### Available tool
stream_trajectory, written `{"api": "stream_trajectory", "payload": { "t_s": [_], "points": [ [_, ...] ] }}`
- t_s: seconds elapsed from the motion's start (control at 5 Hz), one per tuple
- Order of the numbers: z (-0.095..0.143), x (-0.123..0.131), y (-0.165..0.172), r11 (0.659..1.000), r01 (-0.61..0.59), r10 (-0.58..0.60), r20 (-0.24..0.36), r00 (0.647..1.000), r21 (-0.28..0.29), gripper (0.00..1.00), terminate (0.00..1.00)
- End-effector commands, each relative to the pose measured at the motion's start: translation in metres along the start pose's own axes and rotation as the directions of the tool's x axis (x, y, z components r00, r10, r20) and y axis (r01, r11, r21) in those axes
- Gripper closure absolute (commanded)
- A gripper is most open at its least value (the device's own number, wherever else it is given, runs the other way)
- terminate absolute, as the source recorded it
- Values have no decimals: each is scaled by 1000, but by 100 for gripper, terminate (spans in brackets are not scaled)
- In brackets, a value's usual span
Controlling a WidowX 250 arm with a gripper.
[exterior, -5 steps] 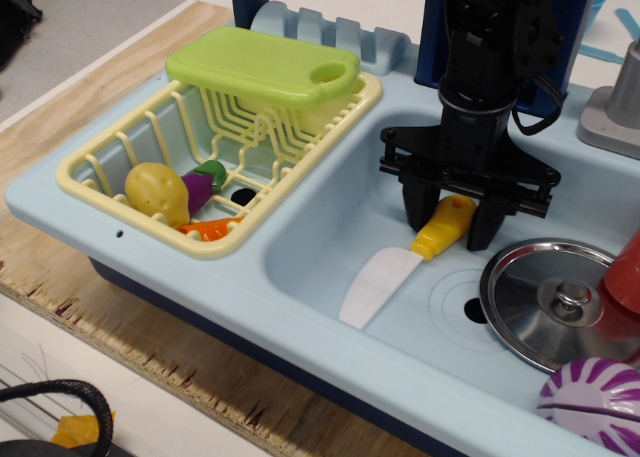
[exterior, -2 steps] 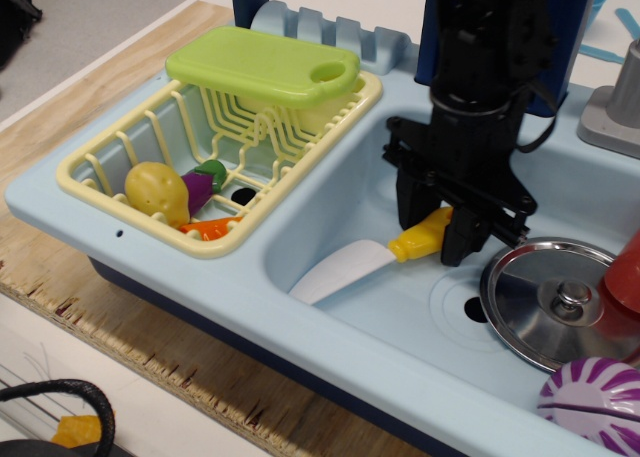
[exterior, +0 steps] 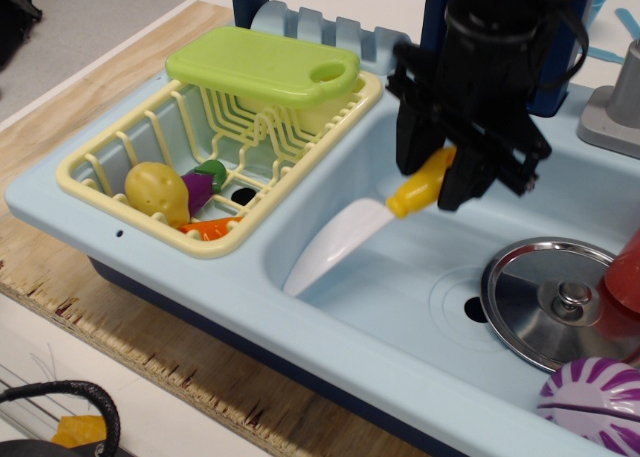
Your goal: Put knife on cutting board
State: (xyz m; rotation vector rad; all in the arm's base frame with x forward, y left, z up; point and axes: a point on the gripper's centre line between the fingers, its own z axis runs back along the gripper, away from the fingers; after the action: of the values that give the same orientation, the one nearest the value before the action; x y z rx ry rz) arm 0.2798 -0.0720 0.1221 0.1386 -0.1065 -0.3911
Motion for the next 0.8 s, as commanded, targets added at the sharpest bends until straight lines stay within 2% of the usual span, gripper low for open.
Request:
{"api": "stream_trajectory", "payload": {
  "t_s": [0.0, 0.4, 0.6],
  "points": [
    [42, 20, 19, 997, 39, -46, 103, 994, 73, 100, 0],
    [77, 38, 31, 990, 52, -66, 103, 993, 134, 100, 0],
    [86, 40, 37, 985, 56, -69, 77, 995, 161, 100, 0]
  ]
}}
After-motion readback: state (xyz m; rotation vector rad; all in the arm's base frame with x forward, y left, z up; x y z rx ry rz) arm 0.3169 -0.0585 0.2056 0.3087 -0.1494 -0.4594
